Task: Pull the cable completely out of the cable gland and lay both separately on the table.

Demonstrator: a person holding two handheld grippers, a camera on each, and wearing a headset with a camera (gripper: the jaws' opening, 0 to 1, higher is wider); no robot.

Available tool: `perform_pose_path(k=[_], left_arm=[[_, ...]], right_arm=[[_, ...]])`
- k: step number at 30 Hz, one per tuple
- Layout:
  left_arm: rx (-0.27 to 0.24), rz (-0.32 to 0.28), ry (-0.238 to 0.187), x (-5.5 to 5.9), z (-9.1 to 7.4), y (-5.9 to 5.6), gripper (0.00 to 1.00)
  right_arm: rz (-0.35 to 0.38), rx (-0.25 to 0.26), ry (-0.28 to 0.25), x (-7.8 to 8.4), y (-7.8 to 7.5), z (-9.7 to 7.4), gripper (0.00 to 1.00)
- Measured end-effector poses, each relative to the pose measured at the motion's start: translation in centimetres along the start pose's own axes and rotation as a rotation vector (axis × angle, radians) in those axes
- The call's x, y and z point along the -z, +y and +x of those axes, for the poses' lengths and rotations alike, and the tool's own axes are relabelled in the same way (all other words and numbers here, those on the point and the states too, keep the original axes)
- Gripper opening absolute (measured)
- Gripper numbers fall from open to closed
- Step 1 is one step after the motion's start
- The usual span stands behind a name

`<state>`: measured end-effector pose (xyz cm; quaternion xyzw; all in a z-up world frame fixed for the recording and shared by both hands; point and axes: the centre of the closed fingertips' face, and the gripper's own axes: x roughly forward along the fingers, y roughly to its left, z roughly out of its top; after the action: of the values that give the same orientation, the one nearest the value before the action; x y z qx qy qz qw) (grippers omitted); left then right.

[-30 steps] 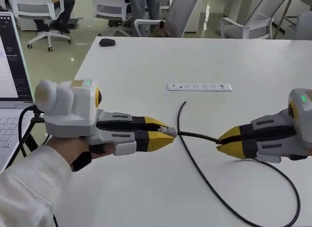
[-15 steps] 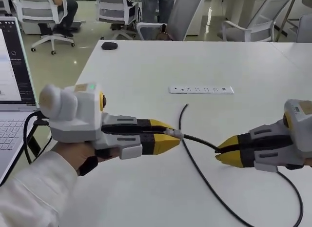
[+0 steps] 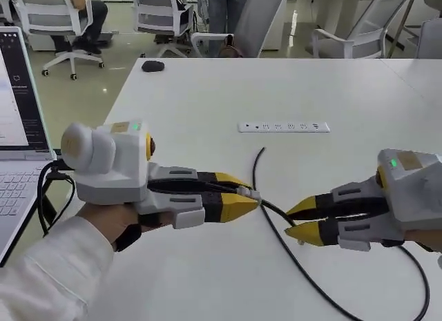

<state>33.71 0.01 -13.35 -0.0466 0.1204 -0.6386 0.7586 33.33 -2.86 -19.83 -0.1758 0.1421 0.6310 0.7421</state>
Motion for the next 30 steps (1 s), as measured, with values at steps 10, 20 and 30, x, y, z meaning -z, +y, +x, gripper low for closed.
perform_pose_path(k=[10,20,30], left_arm=[[-0.026,-0.023,-0.013,0.2,-1.0,0.8,0.16],[-0.049,-0.041,-0.02,0.5,-1.7,1.6,0.16],[-0.087,-0.064,-0.012,1.5,-3.1,2.7,0.16]], right_arm=[[-0.064,-0.019,0.022,-0.9,-0.3,2.4,0.03],[-0.057,-0.047,0.042,-0.3,-0.6,3.0,0.02],[-0.043,-0.055,0.129,3.3,-1.8,3.8,0.03]])
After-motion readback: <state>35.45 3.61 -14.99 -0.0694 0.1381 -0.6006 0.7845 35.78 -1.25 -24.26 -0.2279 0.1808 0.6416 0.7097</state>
